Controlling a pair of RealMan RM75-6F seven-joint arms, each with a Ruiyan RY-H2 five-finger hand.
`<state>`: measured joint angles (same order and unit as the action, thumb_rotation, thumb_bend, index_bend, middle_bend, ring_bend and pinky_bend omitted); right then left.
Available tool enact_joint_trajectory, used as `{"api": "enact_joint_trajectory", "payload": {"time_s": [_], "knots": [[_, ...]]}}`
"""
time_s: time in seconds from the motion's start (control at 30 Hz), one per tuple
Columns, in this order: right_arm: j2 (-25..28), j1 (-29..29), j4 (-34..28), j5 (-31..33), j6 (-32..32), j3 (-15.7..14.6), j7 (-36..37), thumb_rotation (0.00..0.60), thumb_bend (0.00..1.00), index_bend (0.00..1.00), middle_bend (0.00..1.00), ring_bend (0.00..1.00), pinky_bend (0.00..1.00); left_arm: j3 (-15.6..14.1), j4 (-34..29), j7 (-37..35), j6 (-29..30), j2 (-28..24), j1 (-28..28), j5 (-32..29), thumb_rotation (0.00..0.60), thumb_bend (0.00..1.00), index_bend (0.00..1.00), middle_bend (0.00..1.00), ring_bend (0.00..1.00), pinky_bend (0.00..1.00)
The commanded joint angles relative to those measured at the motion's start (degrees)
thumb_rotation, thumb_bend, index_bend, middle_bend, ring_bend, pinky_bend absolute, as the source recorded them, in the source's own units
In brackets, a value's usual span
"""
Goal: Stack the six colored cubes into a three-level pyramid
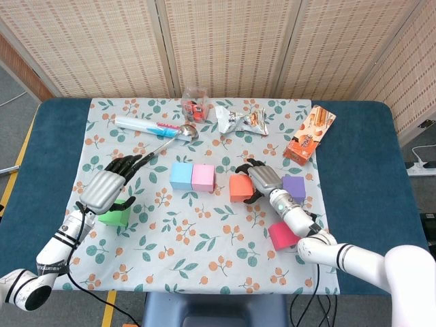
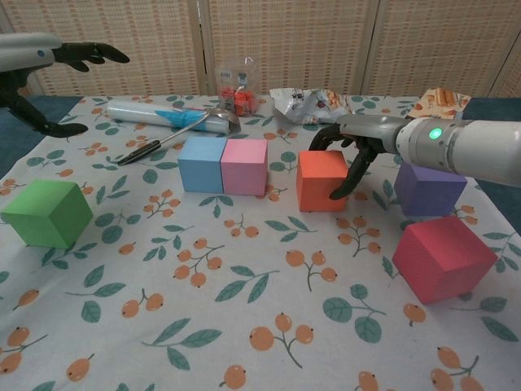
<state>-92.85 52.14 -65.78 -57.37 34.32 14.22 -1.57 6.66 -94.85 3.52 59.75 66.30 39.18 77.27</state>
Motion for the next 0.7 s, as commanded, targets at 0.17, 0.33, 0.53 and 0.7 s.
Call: {"api": "enact_joint_trajectory", "payload": {"time_s": [0.17,0.33,0.53,0.7], "knots": [[-1.04,0.36,0.24,2.4,1.94,1.47,-0.02,0.6,0.24,0.57,0.45,0.25,0.23,0.33,0.34,-1.03,-0.04,0.01,-0.23,0.52,0.6,0.36,0.06,0.0,0.0,0.11],[-0.46,1.04,-0.46,4.66,2.89,2.54,-1.52,0.6,0.24,0.58,0.46,0.26,0.23,0.43,0.38,-1.64,0.11,-0.19,-0.47,1.13,0.6,0.36,0.06,0.0,0.0,0.11],[-1.39,3.52,0.79,8.4,2.34,3.74,-4.04,0.6,0.24,0.58,0.46,0.26,0.23,0.61,0.49,-2.08,0.15,-0.21,-0.6,1.66,0.6,0.36,0.05,0.0,0.0,0.11],[-3.14,6.21,2.88,11.54,1.26,4.01,-6.63,0.6,0.24,0.58,0.46,0.26,0.23,0.81,0.61,-2.0,-0.22,-0.2,-0.48,1.69,0.6,0.36,0.05,0.0,0.0,0.11]]}}
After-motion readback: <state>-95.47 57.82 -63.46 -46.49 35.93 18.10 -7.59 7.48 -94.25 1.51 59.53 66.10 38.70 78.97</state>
